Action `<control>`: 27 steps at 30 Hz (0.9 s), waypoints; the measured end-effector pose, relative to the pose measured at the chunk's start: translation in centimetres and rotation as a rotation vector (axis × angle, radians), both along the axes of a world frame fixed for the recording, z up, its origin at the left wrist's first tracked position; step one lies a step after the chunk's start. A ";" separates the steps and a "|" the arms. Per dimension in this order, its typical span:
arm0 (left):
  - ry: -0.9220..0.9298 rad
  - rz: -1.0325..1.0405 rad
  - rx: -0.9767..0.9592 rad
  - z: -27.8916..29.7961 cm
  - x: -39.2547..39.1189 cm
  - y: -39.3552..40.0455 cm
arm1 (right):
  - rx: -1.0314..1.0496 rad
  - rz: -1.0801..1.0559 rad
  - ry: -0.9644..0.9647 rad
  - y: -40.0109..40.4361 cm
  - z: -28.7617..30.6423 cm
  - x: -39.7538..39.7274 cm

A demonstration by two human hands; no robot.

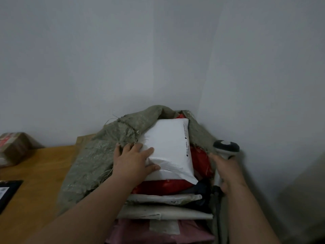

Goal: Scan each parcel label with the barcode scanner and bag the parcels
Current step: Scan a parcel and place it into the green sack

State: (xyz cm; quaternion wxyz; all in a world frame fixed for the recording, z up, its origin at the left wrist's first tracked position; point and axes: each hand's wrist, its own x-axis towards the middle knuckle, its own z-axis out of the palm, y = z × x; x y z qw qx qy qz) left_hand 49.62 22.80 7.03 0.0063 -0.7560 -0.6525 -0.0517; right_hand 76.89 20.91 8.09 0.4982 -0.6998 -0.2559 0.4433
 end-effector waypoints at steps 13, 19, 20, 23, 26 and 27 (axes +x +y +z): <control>-0.004 -0.177 0.064 -0.3 2.0 -1.6 | 0.397 -0.278 -0.115 -0.7 3.8 -0.9; 0.085 -0.076 0.050 -0.4 3.1 -0.5 | 0.791 -0.503 -0.256 -1.9 9.0 1.6; 0.077 -0.081 0.032 -0.4 3.8 -0.4 | 0.811 -0.479 -0.273 -2.2 9.4 1.5; 0.067 -0.165 -0.063 -0.7 6.8 -0.7 | 0.724 -0.296 -0.287 -2.5 9.2 0.6; 0.082 -0.236 -0.262 0.1 7.8 -1.0 | 0.569 -0.133 -0.314 -2.8 8.3 0.0; 0.083 -0.246 -0.301 0.5 7.4 -0.9 | 0.536 -0.110 -0.315 -2.9 8.2 -0.1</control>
